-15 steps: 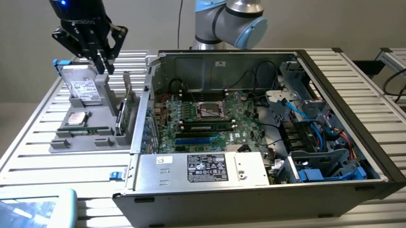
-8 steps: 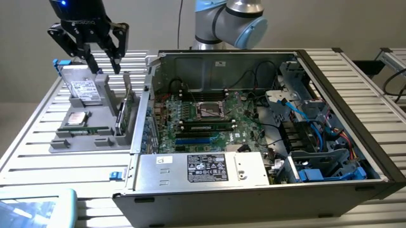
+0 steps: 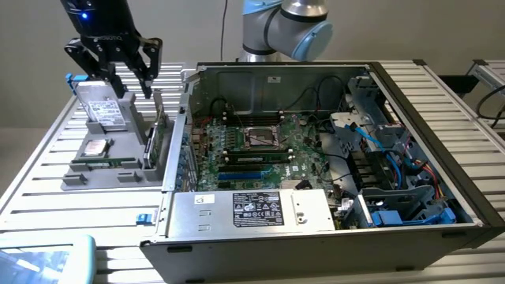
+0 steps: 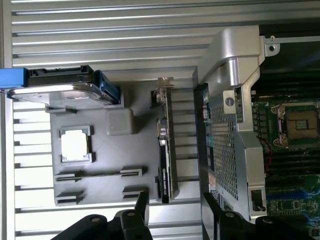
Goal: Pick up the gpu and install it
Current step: 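Pick up the gpu and move the gpu toward the slot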
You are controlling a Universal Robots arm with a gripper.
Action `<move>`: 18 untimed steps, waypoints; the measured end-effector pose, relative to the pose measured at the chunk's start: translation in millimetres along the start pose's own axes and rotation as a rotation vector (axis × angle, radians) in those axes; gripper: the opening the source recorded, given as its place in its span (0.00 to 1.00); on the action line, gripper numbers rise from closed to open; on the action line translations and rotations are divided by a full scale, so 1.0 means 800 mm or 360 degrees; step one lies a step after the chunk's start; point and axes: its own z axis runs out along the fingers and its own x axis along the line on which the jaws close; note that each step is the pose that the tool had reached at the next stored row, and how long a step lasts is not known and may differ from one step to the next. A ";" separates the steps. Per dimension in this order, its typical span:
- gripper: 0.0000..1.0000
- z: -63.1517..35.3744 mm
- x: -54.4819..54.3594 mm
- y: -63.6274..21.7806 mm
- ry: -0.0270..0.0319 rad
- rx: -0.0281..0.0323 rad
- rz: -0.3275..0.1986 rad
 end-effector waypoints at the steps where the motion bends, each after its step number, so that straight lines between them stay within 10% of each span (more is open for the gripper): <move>1: 0.54 0.002 0.000 0.000 0.00001 0.00001 0.0000; 15: 0.54 0.033 0.002 0.002 0.00022 -0.00119 0.0001; 18: 0.54 0.036 0.002 0.000 0.00277 -0.00122 0.0002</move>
